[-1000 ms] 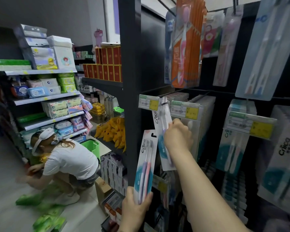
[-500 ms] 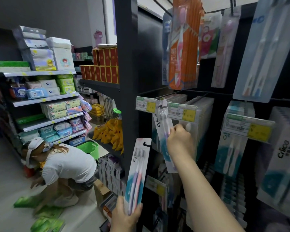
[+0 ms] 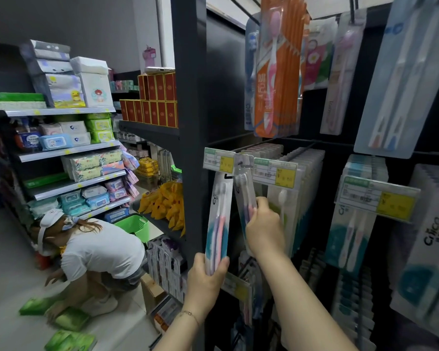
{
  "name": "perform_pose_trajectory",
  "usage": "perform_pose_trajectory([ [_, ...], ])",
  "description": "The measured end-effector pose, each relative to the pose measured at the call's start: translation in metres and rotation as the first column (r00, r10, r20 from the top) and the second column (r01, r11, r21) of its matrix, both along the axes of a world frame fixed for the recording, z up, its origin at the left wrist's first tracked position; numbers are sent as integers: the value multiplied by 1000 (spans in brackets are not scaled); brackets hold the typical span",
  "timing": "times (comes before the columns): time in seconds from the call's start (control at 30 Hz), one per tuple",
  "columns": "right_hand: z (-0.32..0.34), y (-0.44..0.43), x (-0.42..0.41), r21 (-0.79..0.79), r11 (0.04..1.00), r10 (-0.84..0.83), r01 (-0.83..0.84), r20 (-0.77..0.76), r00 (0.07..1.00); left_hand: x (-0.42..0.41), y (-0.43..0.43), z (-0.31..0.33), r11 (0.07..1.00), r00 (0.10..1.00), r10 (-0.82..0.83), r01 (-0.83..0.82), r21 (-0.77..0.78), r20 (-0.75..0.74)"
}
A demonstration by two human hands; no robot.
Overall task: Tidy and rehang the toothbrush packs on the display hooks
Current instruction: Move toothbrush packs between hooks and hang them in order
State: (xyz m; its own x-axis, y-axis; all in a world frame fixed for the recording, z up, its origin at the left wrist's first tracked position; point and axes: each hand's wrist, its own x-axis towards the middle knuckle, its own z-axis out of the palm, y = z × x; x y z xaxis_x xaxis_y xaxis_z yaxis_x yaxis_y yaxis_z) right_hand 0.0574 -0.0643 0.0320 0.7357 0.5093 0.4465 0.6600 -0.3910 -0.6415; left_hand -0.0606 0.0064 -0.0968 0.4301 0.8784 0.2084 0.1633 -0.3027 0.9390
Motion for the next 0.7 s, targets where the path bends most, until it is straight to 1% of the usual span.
perform_pose_trajectory([
  [0.1, -1, 1, 0, 13, 1000, 4, -4, 27, 1000, 8, 1, 4, 999, 999, -8, 9, -40, 37],
  [0.23, -3, 2, 0, 25, 1000, 12, -13, 37, 999, 20, -3, 19, 992, 988, -61, 76, -101, 142],
  [0.3, -5, 4, 0, 31, 999, 15, -16, 32, 999, 23, -3, 24, 988, 981, -90, 109, -108, 170],
  [0.37, -5, 7, 0, 38, 999, 17, -18, 30, 999, 22, -2, 25, 987, 980, -118, 133, -86, 163],
  [0.53, -11, 14, -1, 45, 997, 62, -64, 45, 997, 15, 5, 27, 988, 984, -153, 150, 37, 92],
  [0.63, -14, 18, 1, 141, 981, 131, -131, 9, 991, 11, 12, 27, 985, 988, -152, 148, 91, 36],
  [0.7, -12, 21, 2, 157, 981, 117, -112, -24, 993, 10, 21, 24, 982, 989, -144, 145, 120, -20],
])
